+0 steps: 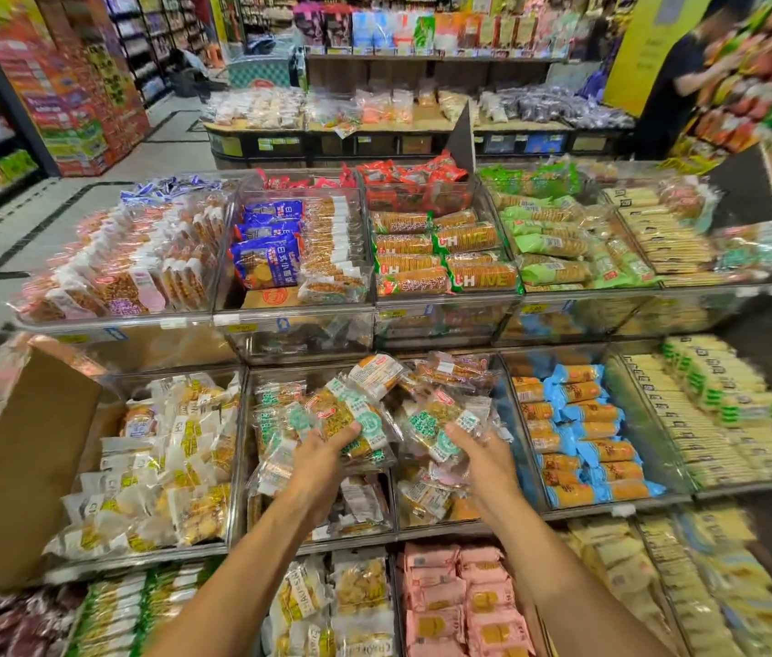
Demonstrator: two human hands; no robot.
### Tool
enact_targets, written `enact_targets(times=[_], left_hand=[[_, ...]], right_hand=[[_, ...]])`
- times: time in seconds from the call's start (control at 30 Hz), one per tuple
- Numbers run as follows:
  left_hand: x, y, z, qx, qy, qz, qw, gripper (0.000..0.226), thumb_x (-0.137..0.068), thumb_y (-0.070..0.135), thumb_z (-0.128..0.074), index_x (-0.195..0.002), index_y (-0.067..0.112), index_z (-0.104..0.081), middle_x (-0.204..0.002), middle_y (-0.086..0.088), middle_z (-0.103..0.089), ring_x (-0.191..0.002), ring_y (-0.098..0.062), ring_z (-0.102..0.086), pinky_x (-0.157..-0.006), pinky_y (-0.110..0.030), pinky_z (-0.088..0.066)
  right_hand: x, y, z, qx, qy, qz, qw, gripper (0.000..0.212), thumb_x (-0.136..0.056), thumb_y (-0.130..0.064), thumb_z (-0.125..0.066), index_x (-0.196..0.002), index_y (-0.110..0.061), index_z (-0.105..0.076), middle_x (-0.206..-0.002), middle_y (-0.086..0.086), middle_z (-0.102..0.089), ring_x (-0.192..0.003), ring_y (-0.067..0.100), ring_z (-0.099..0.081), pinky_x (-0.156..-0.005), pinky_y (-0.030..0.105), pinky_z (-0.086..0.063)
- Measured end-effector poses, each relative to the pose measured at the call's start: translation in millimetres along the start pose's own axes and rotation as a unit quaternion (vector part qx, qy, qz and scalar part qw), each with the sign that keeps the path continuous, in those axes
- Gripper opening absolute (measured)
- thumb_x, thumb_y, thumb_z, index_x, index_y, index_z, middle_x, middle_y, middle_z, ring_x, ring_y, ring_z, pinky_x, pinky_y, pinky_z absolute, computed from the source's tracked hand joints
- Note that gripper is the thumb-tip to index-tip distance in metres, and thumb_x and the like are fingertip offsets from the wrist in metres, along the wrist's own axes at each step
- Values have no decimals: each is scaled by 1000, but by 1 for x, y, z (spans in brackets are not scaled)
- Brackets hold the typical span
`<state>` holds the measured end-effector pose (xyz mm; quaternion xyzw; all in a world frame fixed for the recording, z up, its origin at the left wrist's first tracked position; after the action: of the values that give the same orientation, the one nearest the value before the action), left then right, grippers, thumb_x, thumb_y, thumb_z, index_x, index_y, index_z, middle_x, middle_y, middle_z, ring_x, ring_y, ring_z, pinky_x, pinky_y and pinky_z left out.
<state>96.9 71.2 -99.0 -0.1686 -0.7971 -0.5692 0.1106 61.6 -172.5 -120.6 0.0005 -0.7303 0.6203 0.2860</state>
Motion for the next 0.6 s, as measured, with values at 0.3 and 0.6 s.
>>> enact_targets(times=[0.3,0.6], left_hand=[[34,-24,-58,-48,-155,49,986,105,-74,53,-89,-154,8,-38,-161,-1,-38,-151,-26,-34,-128,-51,-15],[72,-74,-143,-87,-222,58,969,130,-71,55,-90,-165,11,-11,-168,-5,-29,-152,-26,-33,-122,-46,-28]], right_hand=[[64,19,76,-157,99,-10,983,43,-87,-25,-84,-118,-1,-68,-119,20,-74,-99,26,-73,-79,41,-63],[113,67,202,-197,221,19,955,140,-38,-72,-98,-155,-24,-39,-145,9,-58,-122,31,-66,-100,52,-58]])
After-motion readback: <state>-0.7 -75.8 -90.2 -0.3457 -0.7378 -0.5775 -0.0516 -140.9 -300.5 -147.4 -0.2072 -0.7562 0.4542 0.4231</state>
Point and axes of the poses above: each hand's wrist, its own x-axis away from the middle knuckle, its own z-axis out of the back of the hand, y = z × x, the point moved 5 cm from there along -x, towards the middle knuckle
